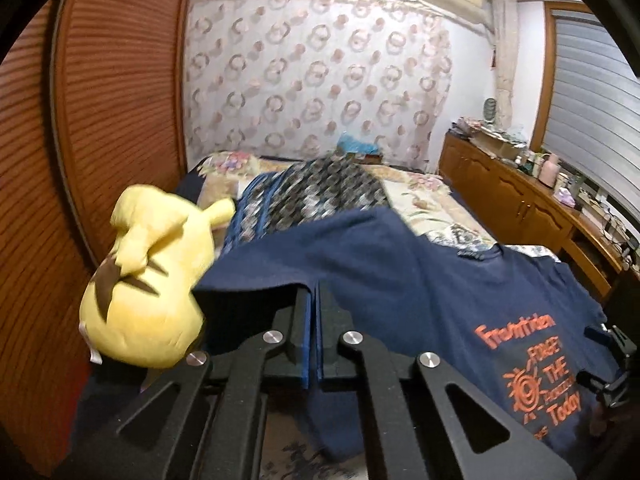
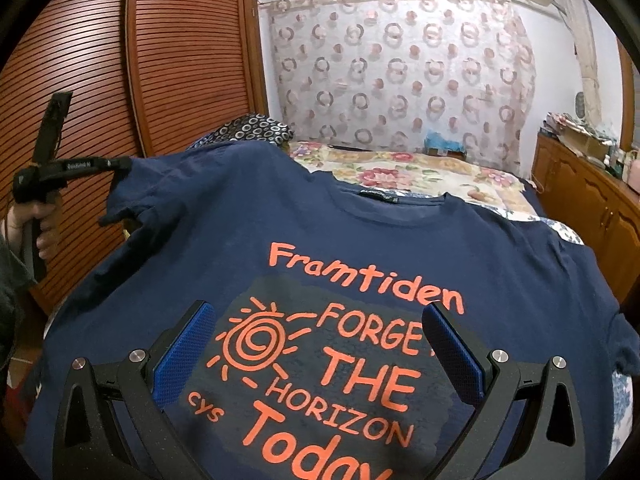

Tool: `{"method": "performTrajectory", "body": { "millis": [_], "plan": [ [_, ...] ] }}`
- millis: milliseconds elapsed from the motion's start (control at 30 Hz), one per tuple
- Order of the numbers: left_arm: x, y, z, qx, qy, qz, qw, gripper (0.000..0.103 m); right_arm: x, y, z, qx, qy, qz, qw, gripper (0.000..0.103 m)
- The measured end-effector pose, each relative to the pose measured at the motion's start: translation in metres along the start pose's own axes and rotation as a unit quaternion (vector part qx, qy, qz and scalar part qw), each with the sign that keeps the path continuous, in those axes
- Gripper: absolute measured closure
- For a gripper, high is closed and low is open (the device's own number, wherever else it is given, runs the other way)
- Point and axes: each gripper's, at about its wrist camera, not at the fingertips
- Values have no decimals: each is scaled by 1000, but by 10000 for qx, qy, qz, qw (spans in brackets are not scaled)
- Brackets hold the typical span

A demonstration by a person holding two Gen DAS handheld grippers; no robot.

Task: Fold small clothes
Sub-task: 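Fold the gripped side over toward the shirt's center, open left tool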

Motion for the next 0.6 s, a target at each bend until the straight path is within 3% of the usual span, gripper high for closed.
{"method": "performTrajectory", "body": {
  "millis": [233, 433, 500, 567, 600],
  "plan": [
    [-63, -12, 38, -106, -518, -429, 9977, 101, -7, 6, 3, -97, -142, -119, 9998, 0],
    [-132, -38, 52, 173, -1063, -917, 9899, 100, -10, 12, -3, -152, -289, -255, 9991, 0],
    [-151, -43, 49, 306, -1299, -906, 9869, 78, -9, 13, -6, -145, -344, -288, 9989, 0],
    [-163, -41, 43, 335, -1449, -1024, 9836, 64, -6, 15, -8, -122, -377, -302, 9988, 0],
    [-164, -39, 40, 338, -1478, -1086, 9825, 63, -4, 15, -9, -113, -375, -324, 9987, 0]
  ]
}}
Point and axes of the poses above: each gripper's, at about its wrist camera, not at the fingertips, and y roughly against the way its jaws point, x to its left, z to its top, and after that the axes turned 7 degrees about -z, right-handed
